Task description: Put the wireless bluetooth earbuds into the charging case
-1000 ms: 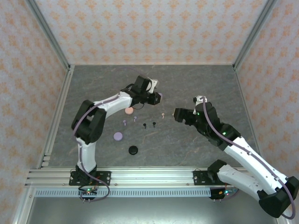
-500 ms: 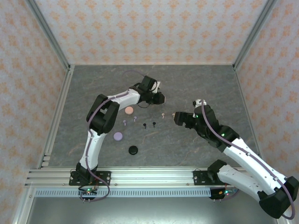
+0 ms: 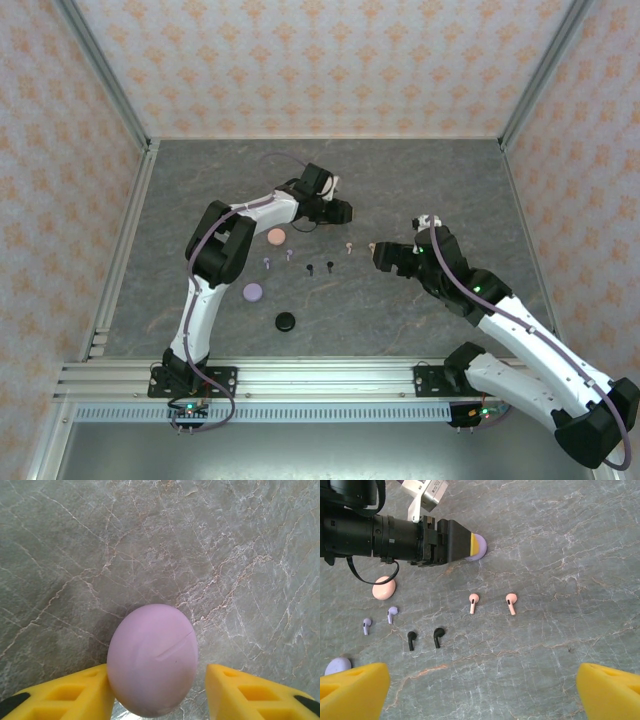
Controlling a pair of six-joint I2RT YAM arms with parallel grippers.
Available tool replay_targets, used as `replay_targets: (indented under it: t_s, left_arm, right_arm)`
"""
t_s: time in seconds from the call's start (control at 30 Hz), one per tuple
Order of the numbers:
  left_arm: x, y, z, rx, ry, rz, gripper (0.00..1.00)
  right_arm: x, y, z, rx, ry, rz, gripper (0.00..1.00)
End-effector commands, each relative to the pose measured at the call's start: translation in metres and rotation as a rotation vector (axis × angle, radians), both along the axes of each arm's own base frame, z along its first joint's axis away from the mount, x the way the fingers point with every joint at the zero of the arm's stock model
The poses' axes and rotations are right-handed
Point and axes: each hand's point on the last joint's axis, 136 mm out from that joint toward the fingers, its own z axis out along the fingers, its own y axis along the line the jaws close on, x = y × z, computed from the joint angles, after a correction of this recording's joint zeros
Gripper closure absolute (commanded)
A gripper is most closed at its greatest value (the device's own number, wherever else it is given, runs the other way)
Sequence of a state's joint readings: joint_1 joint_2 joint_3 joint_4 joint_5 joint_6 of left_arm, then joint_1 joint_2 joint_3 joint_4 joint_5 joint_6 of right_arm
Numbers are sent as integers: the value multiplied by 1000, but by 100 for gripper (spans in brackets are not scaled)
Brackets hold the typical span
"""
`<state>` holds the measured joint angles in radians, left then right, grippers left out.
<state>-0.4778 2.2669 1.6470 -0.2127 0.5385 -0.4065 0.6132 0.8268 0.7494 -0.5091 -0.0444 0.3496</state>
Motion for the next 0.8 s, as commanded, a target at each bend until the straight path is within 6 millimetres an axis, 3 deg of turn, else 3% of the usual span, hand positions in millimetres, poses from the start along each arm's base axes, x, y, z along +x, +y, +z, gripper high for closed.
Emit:
replay_targets:
  t_s: [0.0,0.27,0.33,0.37,0.5,0.63,0.77]
  left_arm:
    - [1,22,15,76,-46,31,47]
    - [-5,54,72,110,-218,109,41]
    - [-11,64,82,111,-246,127,40]
    - [-15,69,99,99,-277,140,40]
    - [-36,96,119,94,-324,190,37]
    - [-61,127,125,94,-334,259,34]
    - [-84,169,119,81,-301,358,31]
  right_arm:
    - [-4,-7,-5,-36,6,-4,2]
    - [-7,7,3,6,10,67,1]
    - [-9,17,6,28,17,119,1]
    - [-10,21,5,40,26,138,1]
    - [-16,47,1,62,66,234,1]
    - [-24,72,-11,-63,109,299,1]
    - [-37,117,-32,-195,164,402,1]
